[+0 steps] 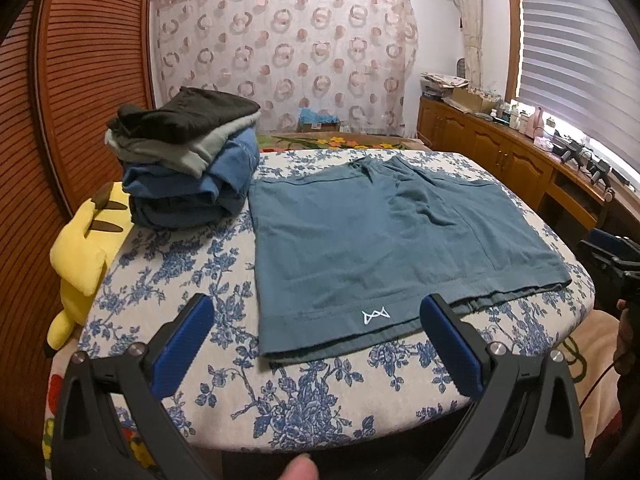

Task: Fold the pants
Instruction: 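Move both grippers down toward the hem of the blue-grey shorts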

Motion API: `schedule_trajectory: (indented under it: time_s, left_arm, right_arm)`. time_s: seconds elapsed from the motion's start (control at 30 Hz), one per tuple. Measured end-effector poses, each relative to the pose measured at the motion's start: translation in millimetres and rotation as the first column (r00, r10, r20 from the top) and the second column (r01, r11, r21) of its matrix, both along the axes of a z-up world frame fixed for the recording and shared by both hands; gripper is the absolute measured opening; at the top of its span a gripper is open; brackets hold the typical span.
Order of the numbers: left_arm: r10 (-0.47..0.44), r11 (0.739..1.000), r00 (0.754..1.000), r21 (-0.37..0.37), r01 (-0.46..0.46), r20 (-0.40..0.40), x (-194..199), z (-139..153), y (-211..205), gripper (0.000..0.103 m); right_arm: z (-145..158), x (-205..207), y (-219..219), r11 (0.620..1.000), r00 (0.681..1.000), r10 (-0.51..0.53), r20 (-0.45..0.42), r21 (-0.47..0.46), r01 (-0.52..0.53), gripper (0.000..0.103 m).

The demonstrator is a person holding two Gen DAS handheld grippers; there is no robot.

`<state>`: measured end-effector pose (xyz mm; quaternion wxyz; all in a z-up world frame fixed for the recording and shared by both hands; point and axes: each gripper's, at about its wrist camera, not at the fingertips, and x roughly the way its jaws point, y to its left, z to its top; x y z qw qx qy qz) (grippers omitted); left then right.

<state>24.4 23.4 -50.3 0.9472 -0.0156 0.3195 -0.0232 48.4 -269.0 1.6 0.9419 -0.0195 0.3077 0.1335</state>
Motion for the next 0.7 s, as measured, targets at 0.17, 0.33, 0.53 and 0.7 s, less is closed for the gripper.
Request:
schedule_trajectory:
  time_s: [0.17,0.33,0.53,0.7]
  left_arm:
    - [-0.014,1.0,0.999,-0.011,0.014,-0.032,3.2,-12.3,5.2,0.103]
    - [-0.01,1.0,0.999,-0.023,0.009,-0.048,3.1,-22.4,15.6,0.102]
    - [0.049,0.996,0.998,-0.067,-0.051,-0.028,-1.2,-26.6,42.6,0.099]
    - [0.068,0.992,0.997,-0.101,-0.073,-0.045,1.1,-31.5,58.3,0.094]
  right_arm:
    - [-15.7,8.0,1.0,1.0,0.999,0.005,-0.042,-0.02,-0.006,0.103]
    - [-29.5,15.6,0.8,0.999,0.998,0.005,-0.07,-0.037,-0.007,0.102]
    - [-43.0,24.1,-3.1,0.997,0.996,-0.029,-0.079,-0.08,0.022,0.101]
    - [-51.7,28.3,-9.7,0.996,0.994,-0.046,-0.098,-0.079,0.038,0.101]
